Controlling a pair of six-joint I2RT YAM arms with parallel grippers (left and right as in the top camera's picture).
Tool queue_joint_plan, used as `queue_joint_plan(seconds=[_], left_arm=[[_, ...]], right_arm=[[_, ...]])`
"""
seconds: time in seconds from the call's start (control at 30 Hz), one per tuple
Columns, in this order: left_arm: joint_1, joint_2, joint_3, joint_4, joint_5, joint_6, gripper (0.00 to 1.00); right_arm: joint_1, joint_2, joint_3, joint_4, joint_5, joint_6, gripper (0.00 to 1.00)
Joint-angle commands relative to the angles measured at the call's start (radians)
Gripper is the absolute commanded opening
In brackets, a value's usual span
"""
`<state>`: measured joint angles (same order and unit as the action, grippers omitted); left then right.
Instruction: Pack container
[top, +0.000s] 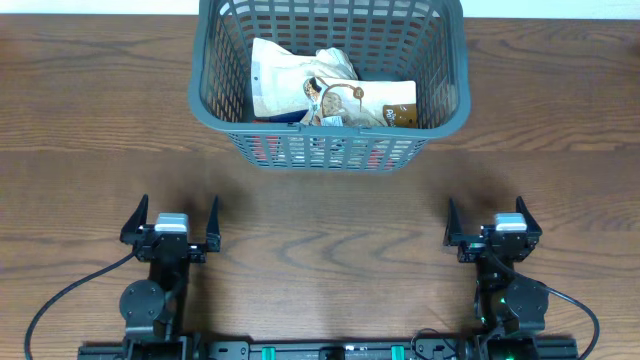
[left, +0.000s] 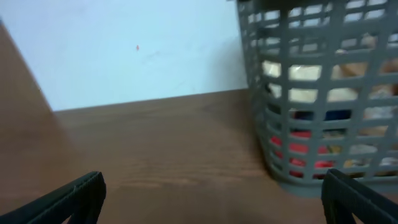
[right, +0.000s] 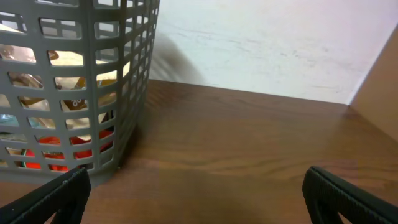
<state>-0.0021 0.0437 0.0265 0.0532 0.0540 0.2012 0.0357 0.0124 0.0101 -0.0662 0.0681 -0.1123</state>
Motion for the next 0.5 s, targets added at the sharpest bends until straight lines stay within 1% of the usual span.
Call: queue_joint_plan(seconds=[0.0, 0.07, 0.17, 0.3, 0.47], left_arm=[[-0.004, -0.026, -0.023, -0.007, -0.126, -0.069, 0.99], [-0.004, -0.034, -0.023, -0.029, -0.177, -0.093, 0.98], [-0.004, -0.042, -0.023, -0.061, -0.206, -0.095, 0.99], [-0.004, -0.041, -0.023, -0.117, -0.202, -0.117, 0.99], [-0.029, -0.041, -0.023, -0.116, -0.195, -0.116, 0.99]], right_arm=[[-0.008, -0.007, -0.005, -0.002, 0.007, 0.014, 0.99], [-0.008, -0.007, -0.005, -0.002, 0.007, 0.014, 0.99], [-0.008, -0.007, -0.005, -0.002, 0.007, 0.014, 0.99], [-0.008, -0.007, -0.005, -0.001, 0.007, 0.014, 0.99], [-0.008, -0.007, -0.005, -0.002, 0.007, 0.014, 0.99]])
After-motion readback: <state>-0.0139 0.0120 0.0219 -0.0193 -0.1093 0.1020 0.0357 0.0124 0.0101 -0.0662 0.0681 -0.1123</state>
